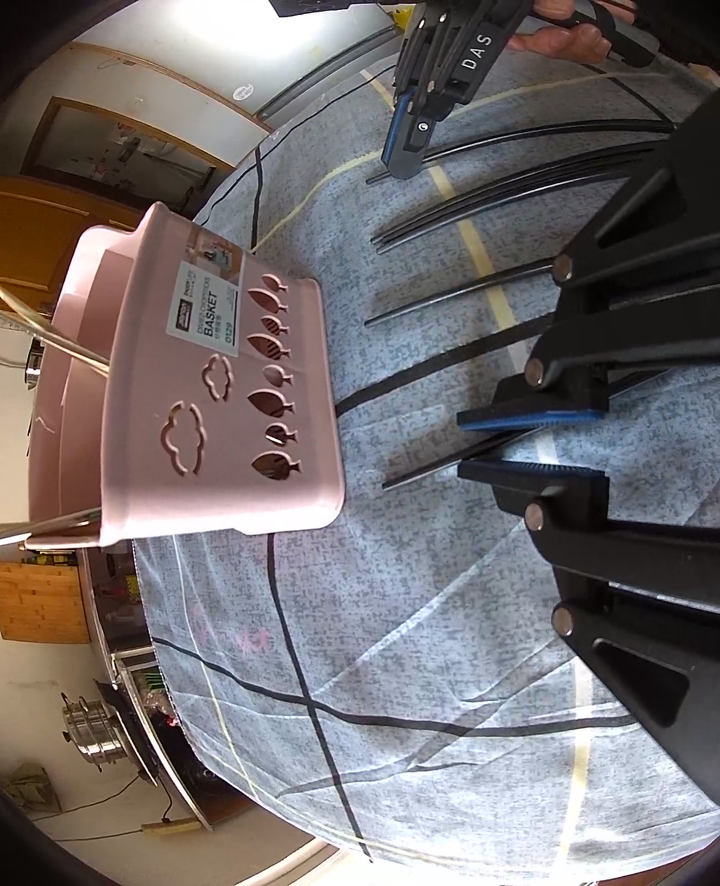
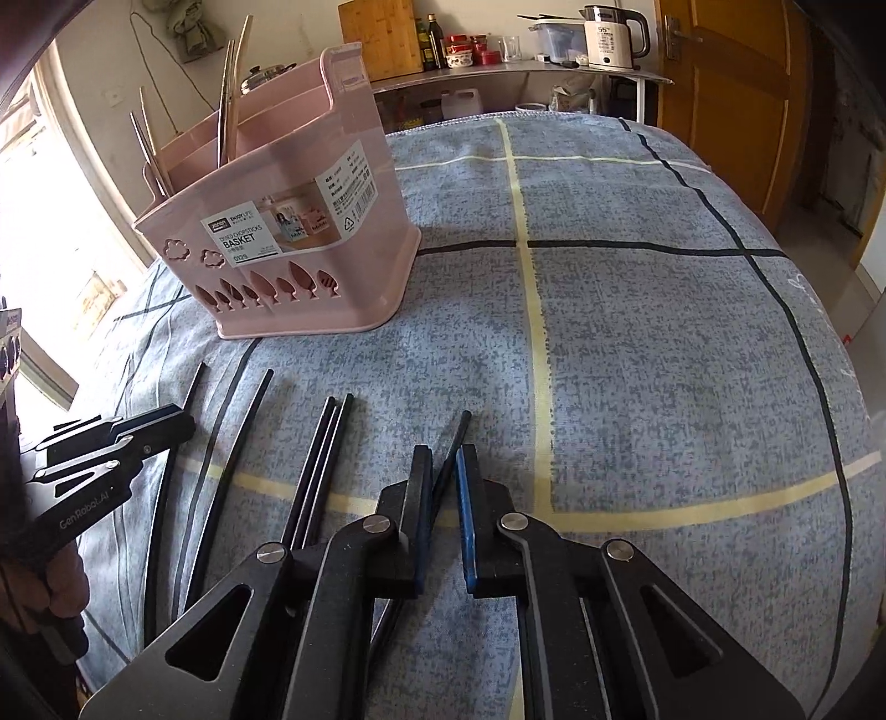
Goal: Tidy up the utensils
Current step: 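Reach to the black chopsticks and close the left tool on one while the right tool closes on another, then lift both black chopsticks and lower them into the pink basket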
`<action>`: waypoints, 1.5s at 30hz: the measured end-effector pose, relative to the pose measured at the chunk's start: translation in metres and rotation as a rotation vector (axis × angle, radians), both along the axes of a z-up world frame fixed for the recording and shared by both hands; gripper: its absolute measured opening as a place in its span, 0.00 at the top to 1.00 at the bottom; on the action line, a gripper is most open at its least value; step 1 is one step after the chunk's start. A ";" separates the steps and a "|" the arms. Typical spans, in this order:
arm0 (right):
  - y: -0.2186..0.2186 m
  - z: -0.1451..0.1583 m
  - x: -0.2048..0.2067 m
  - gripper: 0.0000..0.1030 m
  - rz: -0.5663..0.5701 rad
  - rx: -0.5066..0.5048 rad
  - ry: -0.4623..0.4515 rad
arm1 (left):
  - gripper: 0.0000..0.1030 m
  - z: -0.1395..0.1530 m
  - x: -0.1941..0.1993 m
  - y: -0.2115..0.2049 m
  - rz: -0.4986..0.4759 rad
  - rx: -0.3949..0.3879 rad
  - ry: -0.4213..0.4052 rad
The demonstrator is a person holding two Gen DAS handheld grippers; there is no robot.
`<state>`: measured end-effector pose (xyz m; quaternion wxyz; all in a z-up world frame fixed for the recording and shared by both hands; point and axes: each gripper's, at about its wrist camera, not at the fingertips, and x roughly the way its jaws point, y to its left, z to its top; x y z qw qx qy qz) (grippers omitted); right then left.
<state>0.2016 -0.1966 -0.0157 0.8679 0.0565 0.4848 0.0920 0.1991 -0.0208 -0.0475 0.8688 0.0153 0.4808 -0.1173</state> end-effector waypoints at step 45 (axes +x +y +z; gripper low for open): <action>-0.007 0.174 -0.062 0.96 0.026 0.074 -0.455 | 0.96 0.169 -0.050 0.023 -0.027 -0.155 -0.350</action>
